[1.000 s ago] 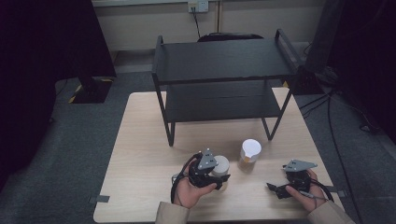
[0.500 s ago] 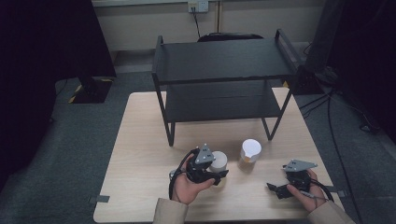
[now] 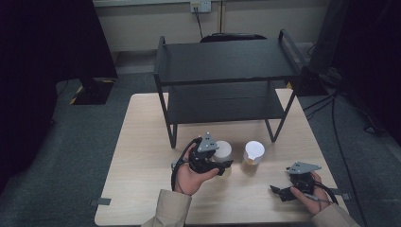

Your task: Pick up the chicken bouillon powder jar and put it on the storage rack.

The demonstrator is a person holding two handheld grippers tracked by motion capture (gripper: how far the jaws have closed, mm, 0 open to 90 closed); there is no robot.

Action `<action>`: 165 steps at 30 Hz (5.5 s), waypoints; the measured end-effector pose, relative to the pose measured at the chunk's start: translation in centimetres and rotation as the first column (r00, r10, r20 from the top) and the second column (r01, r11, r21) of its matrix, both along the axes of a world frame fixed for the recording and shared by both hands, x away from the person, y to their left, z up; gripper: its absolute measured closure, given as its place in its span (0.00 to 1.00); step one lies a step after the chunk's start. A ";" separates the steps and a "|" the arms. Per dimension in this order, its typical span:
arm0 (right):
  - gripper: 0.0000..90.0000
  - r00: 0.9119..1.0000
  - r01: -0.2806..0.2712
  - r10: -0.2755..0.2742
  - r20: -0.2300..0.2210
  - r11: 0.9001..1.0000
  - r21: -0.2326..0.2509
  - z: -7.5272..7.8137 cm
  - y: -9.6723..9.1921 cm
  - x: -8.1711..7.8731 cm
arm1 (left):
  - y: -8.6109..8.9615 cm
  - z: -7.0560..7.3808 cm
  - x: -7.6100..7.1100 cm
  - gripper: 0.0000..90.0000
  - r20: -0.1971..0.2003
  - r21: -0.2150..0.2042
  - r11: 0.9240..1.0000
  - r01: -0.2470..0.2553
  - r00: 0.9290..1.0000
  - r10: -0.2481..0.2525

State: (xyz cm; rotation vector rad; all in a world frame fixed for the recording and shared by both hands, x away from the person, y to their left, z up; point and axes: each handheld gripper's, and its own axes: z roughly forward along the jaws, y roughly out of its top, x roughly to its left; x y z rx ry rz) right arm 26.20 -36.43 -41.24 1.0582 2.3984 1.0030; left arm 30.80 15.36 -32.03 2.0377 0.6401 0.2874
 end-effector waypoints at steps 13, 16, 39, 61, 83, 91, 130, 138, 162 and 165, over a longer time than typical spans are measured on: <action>0.00 1.000 0.000 0.000 0.000 1.000 0.000 0.0 0.0 0.0 | -0.6 2.5 1.5 0.39 0.010 -0.023 1.000 0.003 1.000 -0.003; 0.00 1.000 0.000 0.000 0.000 1.000 0.000 0.0 0.0 0.0 | -0.9 3.2 1.8 0.39 0.015 -0.017 1.000 0.003 1.000 -0.003; 0.00 1.000 0.002 -0.002 0.000 1.000 0.000 0.0 0.0 -0.1 | -1.5 8.1 3.1 0.39 0.028 -0.006 1.000 0.014 1.000 -0.013; 0.00 1.000 0.004 -0.004 0.001 1.000 -0.001 0.0 0.0 -0.2 | -2.5 12.5 4.0 0.39 0.033 0.019 1.000 0.016 0.999 -0.017; 0.00 1.000 0.004 -0.004 0.001 1.000 -0.002 0.0 -0.1 -0.2 | -2.5 15.8 4.2 0.39 0.057 0.023 1.000 0.001 0.998 -0.002; 0.00 1.000 0.003 -0.003 0.001 1.000 -0.002 0.0 -0.1 -0.3 | -2.3 17.0 4.2 0.39 0.065 0.013 1.000 0.000 0.998 -0.001; 0.00 1.000 0.004 -0.004 0.001 1.000 -0.001 0.0 -0.2 -0.4 | -1.8 23.0 5.4 0.39 0.086 -0.020 0.999 -0.045 0.995 0.046; 0.00 1.000 0.007 -0.007 0.001 1.000 -0.002 0.0 -0.2 -0.5 | -1.9 23.9 5.8 0.39 0.089 -0.023 0.998 -0.056 0.994 0.058; 0.00 1.000 0.006 -0.006 0.001 1.000 -0.001 0.0 -0.3 -0.5 | -1.7 26.3 7.5 0.39 0.087 -0.033 0.992 -0.124 0.988 0.127; 0.00 1.000 0.007 -0.007 0.001 1.000 -0.001 0.0 -0.3 -0.5 | -1.7 26.3 7.8 0.39 0.087 -0.035 0.989 -0.144 0.985 0.147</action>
